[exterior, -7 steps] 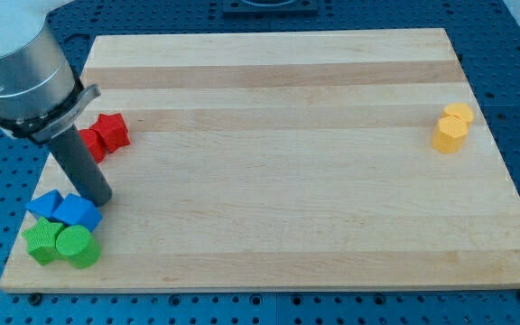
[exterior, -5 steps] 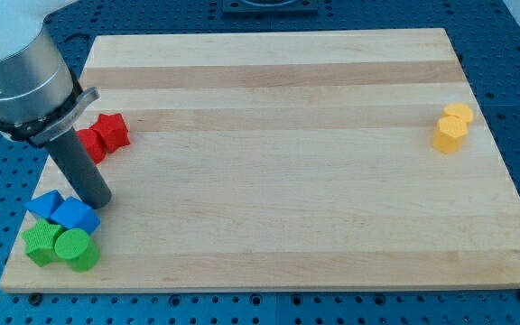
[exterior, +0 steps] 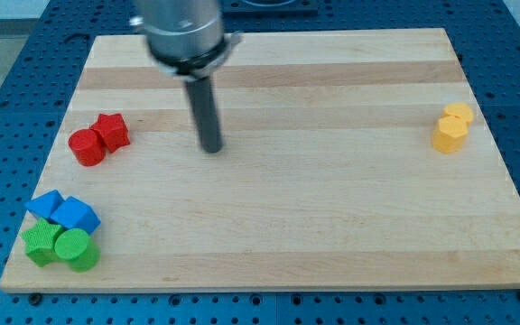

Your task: Slide the yellow heart along with the yellow hexagon slightly down

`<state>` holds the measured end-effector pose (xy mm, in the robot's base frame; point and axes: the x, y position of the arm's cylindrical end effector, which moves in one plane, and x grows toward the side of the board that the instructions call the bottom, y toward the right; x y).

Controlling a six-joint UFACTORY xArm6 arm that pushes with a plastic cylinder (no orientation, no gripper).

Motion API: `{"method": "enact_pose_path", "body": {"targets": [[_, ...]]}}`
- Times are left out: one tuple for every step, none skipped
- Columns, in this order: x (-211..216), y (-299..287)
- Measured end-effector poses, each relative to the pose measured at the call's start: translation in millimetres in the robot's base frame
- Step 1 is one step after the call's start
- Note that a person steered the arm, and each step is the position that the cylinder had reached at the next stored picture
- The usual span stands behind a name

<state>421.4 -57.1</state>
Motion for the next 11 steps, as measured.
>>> {"method": "enact_pose_path", "body": {"targets": [[-31.6,88.2],[-48.2,178.2],[-57.4,266.1],[-49.2,305.3],[-25.9,310.8],[-3.7,310.9],[-8.7,310.9],[-32.1,329.5],[-28.9,361.9],[-7.0,374.8],[9.3,373.4]]}}
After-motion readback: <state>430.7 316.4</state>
